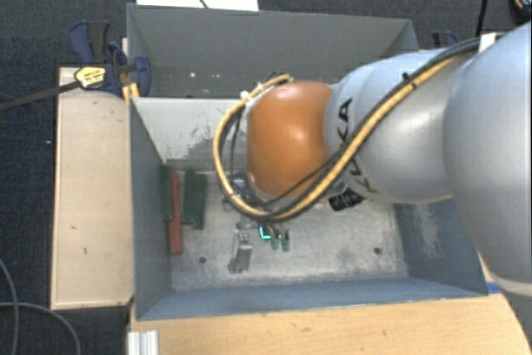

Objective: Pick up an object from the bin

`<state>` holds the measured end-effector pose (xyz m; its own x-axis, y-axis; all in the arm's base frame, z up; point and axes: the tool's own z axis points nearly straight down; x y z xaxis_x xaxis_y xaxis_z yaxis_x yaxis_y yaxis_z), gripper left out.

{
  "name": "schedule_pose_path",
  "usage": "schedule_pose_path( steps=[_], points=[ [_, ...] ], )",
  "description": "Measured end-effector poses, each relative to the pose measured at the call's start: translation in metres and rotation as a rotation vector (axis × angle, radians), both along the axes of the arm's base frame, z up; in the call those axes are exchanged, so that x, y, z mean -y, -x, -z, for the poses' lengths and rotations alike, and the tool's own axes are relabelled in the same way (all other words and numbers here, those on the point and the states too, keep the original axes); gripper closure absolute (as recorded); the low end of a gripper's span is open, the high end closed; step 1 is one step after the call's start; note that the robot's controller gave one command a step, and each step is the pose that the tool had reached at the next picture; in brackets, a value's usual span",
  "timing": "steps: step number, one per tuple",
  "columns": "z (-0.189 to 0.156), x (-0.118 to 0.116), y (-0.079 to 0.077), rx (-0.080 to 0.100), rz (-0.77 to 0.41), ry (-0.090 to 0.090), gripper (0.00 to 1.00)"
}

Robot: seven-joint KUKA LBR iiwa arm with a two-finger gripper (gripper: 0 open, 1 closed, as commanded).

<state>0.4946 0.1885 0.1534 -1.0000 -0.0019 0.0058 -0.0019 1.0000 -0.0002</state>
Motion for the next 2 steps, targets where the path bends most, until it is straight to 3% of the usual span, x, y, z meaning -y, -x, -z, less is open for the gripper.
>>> schedule_pose_path(
  steps=[1,2],
  points=[
    [0.087,0.070,-0.027,0.001,-0.056,0.003,0.00],
    [0.055,0.111,-0.092,0.014,0.037,0.001,0.00]
  ],
)
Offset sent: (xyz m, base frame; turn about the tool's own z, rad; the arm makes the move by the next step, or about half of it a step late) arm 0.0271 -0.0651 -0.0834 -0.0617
